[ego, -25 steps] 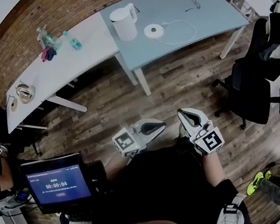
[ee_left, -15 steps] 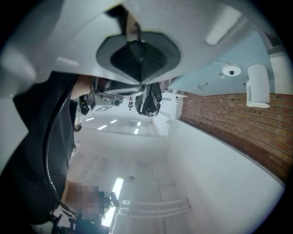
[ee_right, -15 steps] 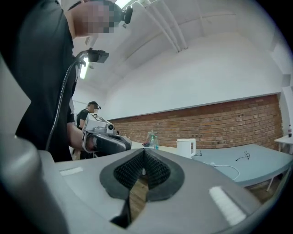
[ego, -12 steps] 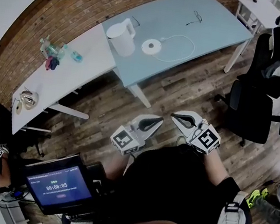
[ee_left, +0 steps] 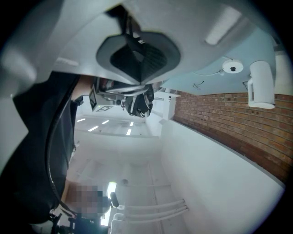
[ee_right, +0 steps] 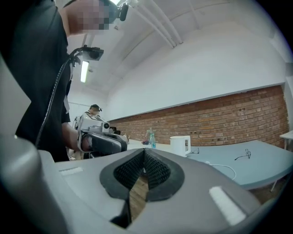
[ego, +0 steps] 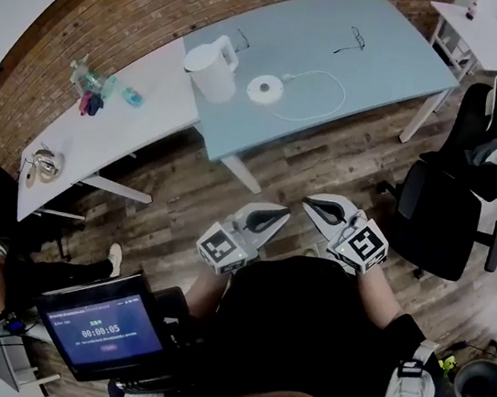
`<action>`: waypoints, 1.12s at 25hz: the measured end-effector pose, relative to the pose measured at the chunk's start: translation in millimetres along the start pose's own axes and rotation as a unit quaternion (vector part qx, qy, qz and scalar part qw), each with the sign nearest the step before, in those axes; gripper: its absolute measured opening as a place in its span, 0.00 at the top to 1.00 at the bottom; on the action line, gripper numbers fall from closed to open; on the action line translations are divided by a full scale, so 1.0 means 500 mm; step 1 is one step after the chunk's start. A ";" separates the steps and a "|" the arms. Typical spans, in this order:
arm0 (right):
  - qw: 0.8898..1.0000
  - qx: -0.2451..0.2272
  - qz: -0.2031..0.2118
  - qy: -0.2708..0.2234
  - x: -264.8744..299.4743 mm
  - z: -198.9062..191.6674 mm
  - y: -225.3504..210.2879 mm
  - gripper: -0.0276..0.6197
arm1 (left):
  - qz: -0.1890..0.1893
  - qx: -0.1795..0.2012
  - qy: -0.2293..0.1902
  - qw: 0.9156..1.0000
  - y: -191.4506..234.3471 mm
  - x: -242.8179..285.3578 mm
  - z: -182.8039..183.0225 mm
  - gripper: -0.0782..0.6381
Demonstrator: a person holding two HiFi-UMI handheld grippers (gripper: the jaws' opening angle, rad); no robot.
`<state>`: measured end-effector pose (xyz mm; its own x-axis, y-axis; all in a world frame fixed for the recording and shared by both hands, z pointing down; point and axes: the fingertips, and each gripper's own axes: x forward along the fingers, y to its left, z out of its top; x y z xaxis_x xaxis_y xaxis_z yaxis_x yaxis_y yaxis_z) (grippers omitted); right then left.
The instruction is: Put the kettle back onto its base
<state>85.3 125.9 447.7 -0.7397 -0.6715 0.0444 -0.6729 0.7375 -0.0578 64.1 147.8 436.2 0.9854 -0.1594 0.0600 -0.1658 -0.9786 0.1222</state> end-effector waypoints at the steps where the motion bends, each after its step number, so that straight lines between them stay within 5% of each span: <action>1: 1.000 0.002 0.002 -0.002 -0.004 -0.002 -0.011 0.95 | 0.002 0.003 0.000 1.000 0.005 0.009 -0.007 0.89; 9: 1.000 0.012 0.022 -0.001 -0.026 -0.014 -0.063 0.95 | 0.029 0.004 0.003 1.000 0.028 0.061 -0.012 0.89; 20: 0.999 0.016 0.033 0.001 -0.021 -0.016 -0.090 0.95 | 0.021 -0.008 0.011 1.000 0.031 0.088 -0.024 0.89; 24: 0.999 0.015 0.030 0.008 -0.010 -0.034 -0.110 0.95 | 0.016 -0.014 -0.020 1.000 0.061 0.100 0.004 0.89; 28: 0.999 0.009 0.027 0.016 0.020 -0.059 -0.140 0.95 | 0.025 -0.006 -0.009 1.000 0.115 0.089 -0.017 0.89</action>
<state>124.7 70.0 481.6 -0.7749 -0.6280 0.0719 -0.6321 0.7709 -0.0792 98.0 85.6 454.2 0.9763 -0.2112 0.0482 -0.2158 -0.9674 0.1322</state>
